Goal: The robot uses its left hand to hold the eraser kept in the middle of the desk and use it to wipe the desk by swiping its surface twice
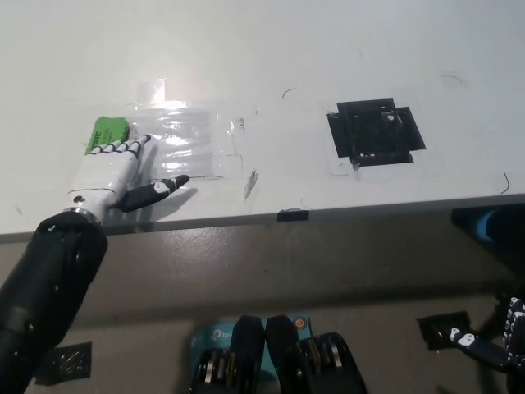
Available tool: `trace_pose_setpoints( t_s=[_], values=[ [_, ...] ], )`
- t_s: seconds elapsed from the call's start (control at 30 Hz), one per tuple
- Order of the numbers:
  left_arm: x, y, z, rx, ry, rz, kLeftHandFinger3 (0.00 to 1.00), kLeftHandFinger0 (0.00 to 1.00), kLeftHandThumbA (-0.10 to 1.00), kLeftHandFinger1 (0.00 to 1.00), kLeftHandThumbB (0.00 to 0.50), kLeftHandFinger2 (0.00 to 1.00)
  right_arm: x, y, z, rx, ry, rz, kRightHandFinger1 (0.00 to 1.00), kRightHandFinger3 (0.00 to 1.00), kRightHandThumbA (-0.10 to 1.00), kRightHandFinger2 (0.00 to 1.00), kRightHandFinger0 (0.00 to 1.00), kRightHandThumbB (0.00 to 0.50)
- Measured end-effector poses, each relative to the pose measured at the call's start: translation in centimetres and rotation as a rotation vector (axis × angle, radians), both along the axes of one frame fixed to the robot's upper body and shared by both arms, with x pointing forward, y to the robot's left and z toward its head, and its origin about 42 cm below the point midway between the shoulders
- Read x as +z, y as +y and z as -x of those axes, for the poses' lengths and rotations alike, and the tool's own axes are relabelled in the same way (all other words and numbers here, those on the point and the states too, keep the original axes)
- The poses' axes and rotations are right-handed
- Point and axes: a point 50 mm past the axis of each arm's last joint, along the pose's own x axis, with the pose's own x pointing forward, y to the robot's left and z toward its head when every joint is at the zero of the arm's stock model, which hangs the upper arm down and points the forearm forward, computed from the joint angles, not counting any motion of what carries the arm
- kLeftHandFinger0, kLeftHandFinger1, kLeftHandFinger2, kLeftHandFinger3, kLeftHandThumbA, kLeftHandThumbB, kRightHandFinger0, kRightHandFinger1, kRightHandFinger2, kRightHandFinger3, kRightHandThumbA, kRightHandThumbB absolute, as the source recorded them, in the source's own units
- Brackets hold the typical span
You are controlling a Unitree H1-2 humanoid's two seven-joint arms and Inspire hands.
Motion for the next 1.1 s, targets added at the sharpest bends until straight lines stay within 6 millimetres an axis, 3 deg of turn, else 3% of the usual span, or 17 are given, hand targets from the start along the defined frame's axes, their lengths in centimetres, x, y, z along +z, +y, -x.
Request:
trace_pose_setpoints(
  t_s=[0.1, 0.23, 0.43, 0.6, 0.67, 0.73, 0.8, 0.87, 0.9, 1.0, 1.1],
  values=[
    [-0.4, -0.1, 0.1, 0.021, -0.004, 0.046, 1.00, 1.00, 1.00, 1.00, 0.204, 1.00, 0.1, -0.2, 0.0, -0.009, -0.004, -0.002, 1.00, 1.00, 1.00, 1.00, 1.00, 0.010],
    [-1.7, -0.8, 0.3, 0.053, -0.002, 0.124, 1.00, 1.00, 1.00, 1.00, 0.308, 1.00, 0.5, -0.3, 0.1, -0.016, -0.017, 0.001, 1.00, 1.00, 1.00, 1.00, 1.00, 0.008],
    [-3.0, -2.4, 0.6, 0.080, 0.009, 0.236, 1.00, 1.00, 1.00, 1.00, 0.296, 1.00, 0.6, -0.5, 0.2, -0.028, -0.025, -0.003, 1.00, 1.00, 1.00, 1.00, 1.00, 0.033],
    [-3.5, -3.3, 0.8, 0.106, 0.002, 0.355, 1.00, 1.00, 1.00, 1.00, 0.325, 1.00, 0.7, -0.6, 0.2, -0.033, -0.025, 0.002, 1.00, 1.00, 1.00, 1.00, 1.00, 0.000],
    [-3.4, -3.6, 0.8, 0.108, -0.003, 0.382, 1.00, 1.00, 1.00, 1.00, 0.295, 1.00, 0.7, -0.7, 0.2, -0.034, -0.024, 0.005, 1.00, 1.00, 1.00, 1.00, 1.00, 0.000],
    [-3.4, -3.9, 0.8, 0.104, -0.007, 0.399, 1.00, 1.00, 1.00, 1.00, 0.302, 1.00, 0.7, -0.6, 0.2, -0.034, -0.024, 0.006, 1.00, 1.00, 1.00, 1.00, 1.00, 0.043],
    [-3.5, -5.1, 0.7, 0.088, -0.005, 0.422, 1.00, 1.00, 1.00, 1.00, 0.302, 1.00, 0.7, -0.7, 0.2, -0.039, -0.025, 0.005, 1.00, 1.00, 1.00, 1.00, 1.00, 0.055],
    [-3.5, -6.2, 0.6, 0.068, -0.002, 0.440, 1.00, 1.00, 1.00, 1.00, 0.335, 1.00, 0.8, -0.6, 0.0, -0.038, -0.031, 0.000, 1.00, 1.00, 1.00, 1.00, 1.00, 0.050],
    [-3.5, -6.7, 0.6, 0.058, 0.000, 0.442, 1.00, 1.00, 1.00, 1.00, 0.353, 1.00, 0.8, -0.5, -0.1, -0.038, -0.033, -0.001, 1.00, 1.00, 1.00, 1.00, 1.00, 0.025],
    [-3.5, -9.8, 0.5, -0.005, 0.016, 0.439, 1.00, 1.00, 1.00, 1.00, 0.280, 1.00, 1.0, -0.4, -0.3, -0.034, -0.039, -0.001, 1.00, 1.00, 1.00, 1.00, 1.00, 0.015],
    [-3.5, -13.3, 0.3, -0.074, 0.036, 0.408, 1.00, 1.00, 1.00, 1.00, 0.291, 1.00, 1.1, -0.1, -0.6, -0.027, -0.043, 0.001, 1.00, 1.00, 1.00, 1.00, 1.00, 0.026]
  ],
)
